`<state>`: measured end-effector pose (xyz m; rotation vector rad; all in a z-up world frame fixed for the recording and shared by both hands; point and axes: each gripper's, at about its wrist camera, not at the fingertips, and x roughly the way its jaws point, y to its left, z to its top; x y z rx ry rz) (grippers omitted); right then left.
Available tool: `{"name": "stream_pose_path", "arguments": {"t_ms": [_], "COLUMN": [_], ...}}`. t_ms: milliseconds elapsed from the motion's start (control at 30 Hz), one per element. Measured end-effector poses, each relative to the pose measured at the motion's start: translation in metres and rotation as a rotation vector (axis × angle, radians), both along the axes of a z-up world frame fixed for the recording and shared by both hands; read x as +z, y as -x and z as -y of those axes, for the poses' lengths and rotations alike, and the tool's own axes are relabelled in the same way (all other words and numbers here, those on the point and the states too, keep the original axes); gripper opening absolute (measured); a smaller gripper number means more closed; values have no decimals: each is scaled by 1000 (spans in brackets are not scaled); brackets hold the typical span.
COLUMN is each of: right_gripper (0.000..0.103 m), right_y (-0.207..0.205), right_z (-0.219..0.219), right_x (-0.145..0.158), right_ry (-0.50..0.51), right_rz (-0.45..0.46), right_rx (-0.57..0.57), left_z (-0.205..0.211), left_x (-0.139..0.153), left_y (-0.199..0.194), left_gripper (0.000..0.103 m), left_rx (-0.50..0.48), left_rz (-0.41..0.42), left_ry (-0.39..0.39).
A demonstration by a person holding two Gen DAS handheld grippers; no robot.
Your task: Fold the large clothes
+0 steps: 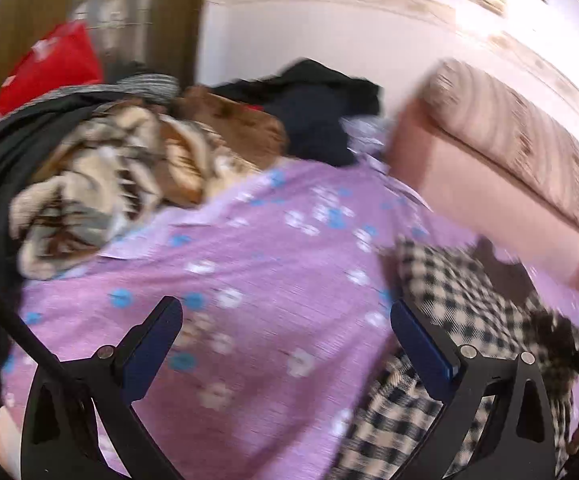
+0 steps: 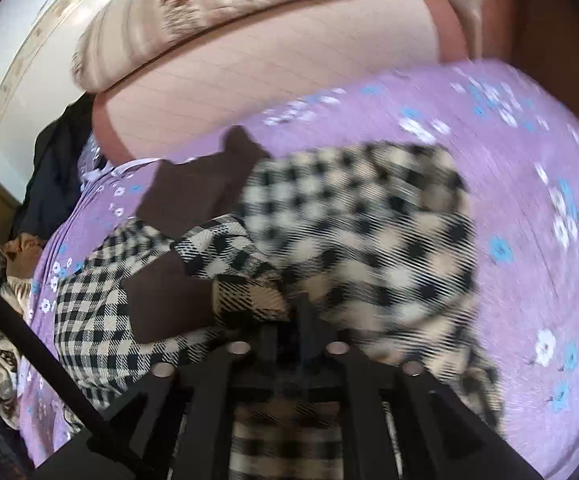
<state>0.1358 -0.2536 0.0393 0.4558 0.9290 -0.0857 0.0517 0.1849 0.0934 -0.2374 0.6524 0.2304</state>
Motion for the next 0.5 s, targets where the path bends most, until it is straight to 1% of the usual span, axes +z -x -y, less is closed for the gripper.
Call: {"name": "stream_pose_path", "arguments": {"t_ms": [33, 67, 133, 200, 267, 300, 333, 367, 433, 500], "right_gripper": [40, 44, 45, 48, 49, 52, 57, 59, 61, 63], "right_y": [9, 16, 30, 37, 42, 41, 42, 46, 47, 41], "right_z": [15, 23, 34, 34, 26, 20, 13, 12, 2, -4], "right_x": [0, 1, 6, 12, 20, 24, 28, 27, 29, 27], "right_ry": [-34, -50, -48, -17, 62, 87, 131, 158, 220, 265], "right_rz": [13, 26, 50, 63, 89, 98, 110, 116, 130, 128], "right_rx": [-7, -11, -7, 21, 58, 70, 98, 114, 146, 172], "left_z": [7, 15, 29, 42, 51, 58, 63, 71, 79, 84], "left_x": [-3, -6, -11, -13, -15, -15, -15, -15, -18, -25], "left_y": [-1, -2, -5, -9, -14, -19, -24, -31, -43, -64], "left_gripper": [103, 103, 103, 103, 103, 103, 103, 103, 103, 103], "left_rx": [-22, -47, -99, -136, -151, -161, -169, -182, -207, -236], "left_rz": [-8, -17, -40, -52, -52, -56, -58, -56, -59, -82], "left_ry": [-2, -6, -12, -18, -31, -46, -58, -69, -67, -38]}}
